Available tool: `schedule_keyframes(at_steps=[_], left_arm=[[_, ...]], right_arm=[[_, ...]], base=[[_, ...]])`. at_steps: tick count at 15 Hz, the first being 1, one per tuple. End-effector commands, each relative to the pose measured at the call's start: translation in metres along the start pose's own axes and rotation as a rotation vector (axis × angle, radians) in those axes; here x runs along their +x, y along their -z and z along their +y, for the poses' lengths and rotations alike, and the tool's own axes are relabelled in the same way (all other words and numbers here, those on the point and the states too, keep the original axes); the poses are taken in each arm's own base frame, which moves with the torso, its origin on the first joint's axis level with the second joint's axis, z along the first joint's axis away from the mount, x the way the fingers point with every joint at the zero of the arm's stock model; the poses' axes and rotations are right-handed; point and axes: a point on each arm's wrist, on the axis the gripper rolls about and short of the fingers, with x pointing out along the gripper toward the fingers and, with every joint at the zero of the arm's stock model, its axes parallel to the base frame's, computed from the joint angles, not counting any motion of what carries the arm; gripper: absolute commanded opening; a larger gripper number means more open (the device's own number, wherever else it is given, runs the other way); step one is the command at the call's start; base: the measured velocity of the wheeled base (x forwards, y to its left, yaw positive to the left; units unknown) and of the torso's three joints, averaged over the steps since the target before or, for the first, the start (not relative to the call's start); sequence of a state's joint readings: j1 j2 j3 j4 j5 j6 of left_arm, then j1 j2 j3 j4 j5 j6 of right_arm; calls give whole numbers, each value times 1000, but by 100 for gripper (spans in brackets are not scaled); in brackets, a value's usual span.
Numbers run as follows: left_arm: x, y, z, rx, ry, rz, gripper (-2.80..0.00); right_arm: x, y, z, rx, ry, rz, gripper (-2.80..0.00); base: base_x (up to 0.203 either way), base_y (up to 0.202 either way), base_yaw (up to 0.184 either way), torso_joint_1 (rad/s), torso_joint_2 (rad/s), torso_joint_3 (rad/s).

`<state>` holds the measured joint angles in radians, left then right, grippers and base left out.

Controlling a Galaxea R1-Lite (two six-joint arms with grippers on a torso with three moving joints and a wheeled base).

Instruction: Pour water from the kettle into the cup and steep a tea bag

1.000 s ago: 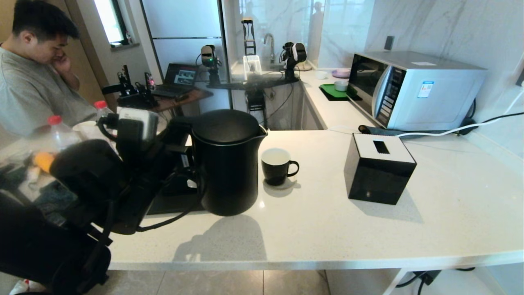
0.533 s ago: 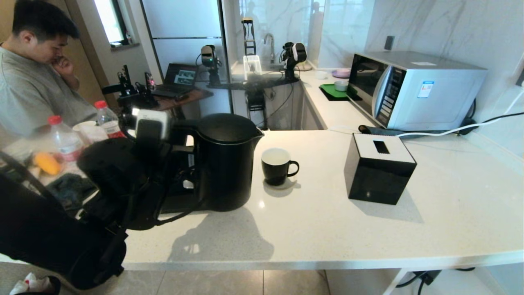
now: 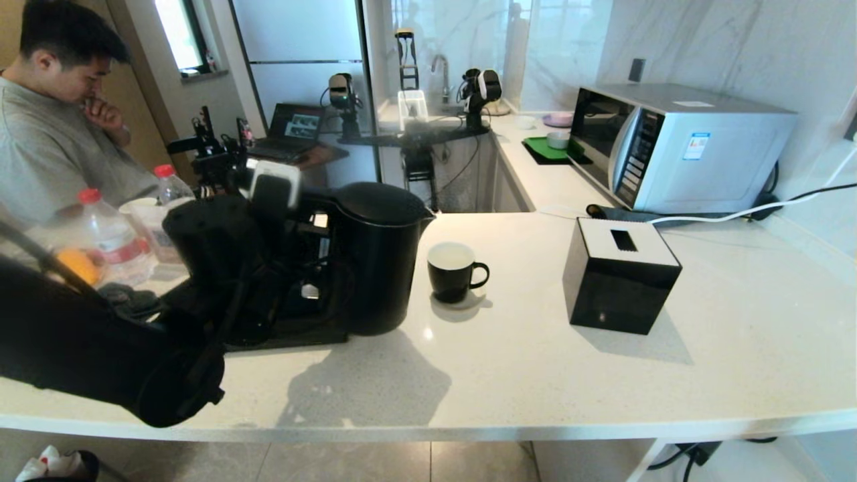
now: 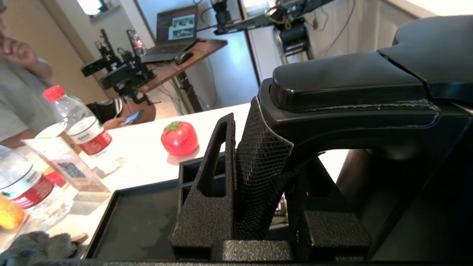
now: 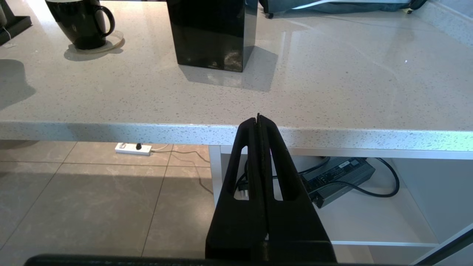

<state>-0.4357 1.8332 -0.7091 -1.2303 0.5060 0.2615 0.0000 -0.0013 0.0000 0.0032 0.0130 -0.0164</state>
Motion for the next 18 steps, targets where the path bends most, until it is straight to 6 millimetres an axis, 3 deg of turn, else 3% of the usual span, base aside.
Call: schedule_keyframes(at_steps=[1,18], left_arm=[[3,0,-1,13,-3,14,-280],[34,-9,-10,120,-7,110,-280]], right_arm=[[0,0,0,0,-1,1,-280],[0,0,0,0,-1,1,-280]], base=[[0,0,0,0,0,0],[0,0,0,0,0,0]])
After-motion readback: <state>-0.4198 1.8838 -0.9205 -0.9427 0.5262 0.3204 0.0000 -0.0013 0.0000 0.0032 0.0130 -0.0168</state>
